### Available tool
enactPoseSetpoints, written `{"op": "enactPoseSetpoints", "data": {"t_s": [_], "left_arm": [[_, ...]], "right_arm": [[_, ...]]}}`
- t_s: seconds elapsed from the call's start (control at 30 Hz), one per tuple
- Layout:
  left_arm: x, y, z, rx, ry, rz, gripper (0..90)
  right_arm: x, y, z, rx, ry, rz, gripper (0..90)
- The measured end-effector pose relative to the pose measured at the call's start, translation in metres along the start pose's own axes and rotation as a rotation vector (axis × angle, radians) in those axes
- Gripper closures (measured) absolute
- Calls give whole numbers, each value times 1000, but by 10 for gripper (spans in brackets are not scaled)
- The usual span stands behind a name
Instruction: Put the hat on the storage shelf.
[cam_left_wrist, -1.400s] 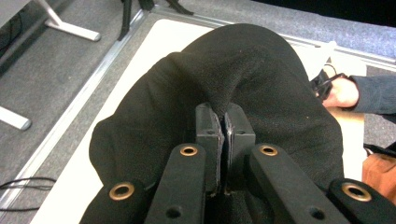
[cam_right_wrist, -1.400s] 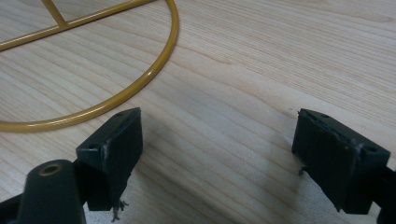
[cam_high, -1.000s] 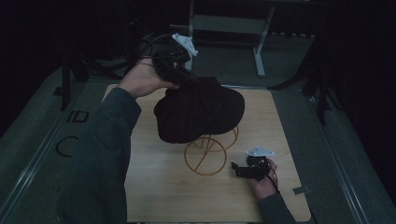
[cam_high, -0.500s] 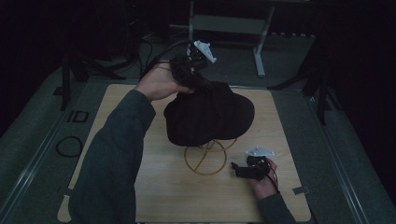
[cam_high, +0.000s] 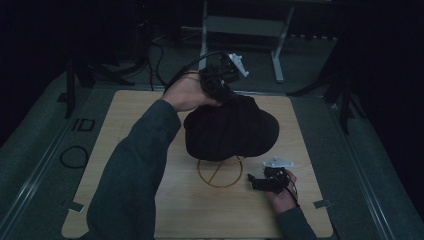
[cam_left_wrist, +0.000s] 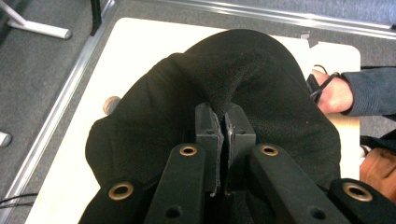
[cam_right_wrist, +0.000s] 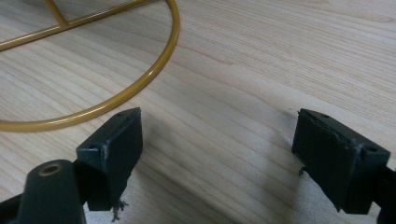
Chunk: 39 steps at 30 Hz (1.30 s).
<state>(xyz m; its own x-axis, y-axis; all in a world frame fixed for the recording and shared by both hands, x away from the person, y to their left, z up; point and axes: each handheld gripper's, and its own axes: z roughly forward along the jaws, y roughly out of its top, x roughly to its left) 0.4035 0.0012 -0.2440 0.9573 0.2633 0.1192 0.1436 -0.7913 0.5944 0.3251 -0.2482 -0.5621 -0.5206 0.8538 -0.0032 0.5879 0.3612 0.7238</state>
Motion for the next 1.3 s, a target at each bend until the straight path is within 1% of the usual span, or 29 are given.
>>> {"op": "enactPoseSetpoints", "data": {"t_s": [0.23, 0.33, 0.37, 0.4, 0.5, 0.53, 0.57, 0.63, 0.67, 0.7, 0.8, 1.03, 1.17, 1.3], "left_arm": [[-4, 4, 15, 28, -18, 21, 857], [-4, 4, 15, 28, -18, 21, 856], [-5, 4, 24, 50, -24, 24, 848], [-4, 4, 25, 53, -27, 32, 839], [-5, 3, 26, 49, -30, 27, 810], [-4, 4, 28, 42, -38, 25, 810], [-4, 4, 28, 38, -41, 20, 764], [-4, 4, 27, 25, -56, 14, 721], [-4, 4, 26, 23, -58, 15, 701], [-4, 4, 25, 21, -55, 14, 685], [-4, 1, 24, 26, -49, 10, 651], [3, -12, 17, -4, -28, -25, 586], [7, -22, 11, -16, -11, -58, 552], [11, -32, 6, -28, 10, -87, 543]], "right_arm": [[0, 0, 0, 0, 0, 0, 161], [0, 0, 0, 0, 0, -3, 161], [0, 0, 0, 0, -1, -1, 161], [0, 0, 0, 0, 0, -1, 161], [0, 0, 0, 0, 1, 0, 161], [0, 0, 0, 0, 1, 0, 161], [0, 0, 0, 0, 1, 0, 161], [0, 0, 0, 2, 0, -6, 161], [0, 0, 0, -1, 2, 4, 161], [0, 0, 0, -2, 0, -3, 161], [0, 0, 0, -2, 1, -4, 161], [0, 0, 0, -2, 1, 1, 161], [0, 0, 0, -1, 2, 0, 161], [0, 0, 0, -2, 2, 0, 161]]}}
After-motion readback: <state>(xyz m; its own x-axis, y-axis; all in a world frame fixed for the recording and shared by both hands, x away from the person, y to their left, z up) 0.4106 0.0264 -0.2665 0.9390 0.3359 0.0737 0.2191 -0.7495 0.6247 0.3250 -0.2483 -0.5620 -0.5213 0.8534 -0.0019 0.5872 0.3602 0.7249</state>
